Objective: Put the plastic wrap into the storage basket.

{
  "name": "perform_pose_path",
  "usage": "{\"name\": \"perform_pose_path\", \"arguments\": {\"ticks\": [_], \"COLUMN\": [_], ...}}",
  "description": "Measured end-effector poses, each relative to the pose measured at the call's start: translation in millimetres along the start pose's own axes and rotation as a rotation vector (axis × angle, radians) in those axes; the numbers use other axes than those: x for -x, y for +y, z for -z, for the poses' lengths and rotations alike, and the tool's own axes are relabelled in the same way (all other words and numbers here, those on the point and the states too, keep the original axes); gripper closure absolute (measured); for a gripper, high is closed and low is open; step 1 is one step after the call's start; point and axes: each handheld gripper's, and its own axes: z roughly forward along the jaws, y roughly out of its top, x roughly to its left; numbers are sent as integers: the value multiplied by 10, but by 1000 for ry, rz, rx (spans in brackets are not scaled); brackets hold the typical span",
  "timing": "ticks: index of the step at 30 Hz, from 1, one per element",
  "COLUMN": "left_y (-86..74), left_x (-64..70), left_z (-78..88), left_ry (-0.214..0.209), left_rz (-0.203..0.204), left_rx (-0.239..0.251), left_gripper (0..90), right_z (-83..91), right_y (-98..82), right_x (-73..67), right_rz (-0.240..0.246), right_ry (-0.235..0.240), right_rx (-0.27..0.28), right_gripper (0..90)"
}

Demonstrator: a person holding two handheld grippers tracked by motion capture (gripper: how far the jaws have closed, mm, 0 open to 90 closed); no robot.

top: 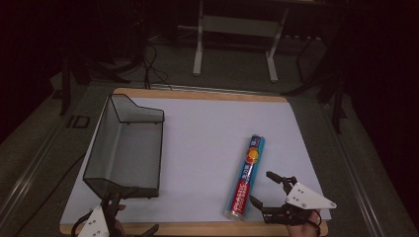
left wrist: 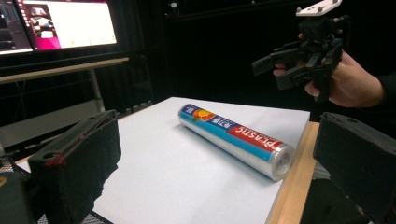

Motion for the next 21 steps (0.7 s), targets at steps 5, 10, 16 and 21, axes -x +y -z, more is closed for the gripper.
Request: {"name": "perform_pose_path", "arguments": {"ticks": [5, 10, 16, 21], "left_y": [-7, -12, -8, -7], "left_x": [-6, -1, 1, 6], "left_z": [-6, -14, -16, -18], "left_ry": [6, 4, -1, 4], "left_rz": [-4, -4, -3, -2], "left_rx": [-8, -10, -2, 0], "left_gripper": [17, 17, 17, 17], "right_z": [19, 27, 10, 10], "right_y": [2, 6, 6, 60], "right_x": [11, -15, -2, -25], "right_rz": [-2, 8, -5, 27], "right_ry": [-6, -75, -49, -70], "right_rx": [20, 7, -8, -23], "right_gripper": [143, 127, 131, 149]}}
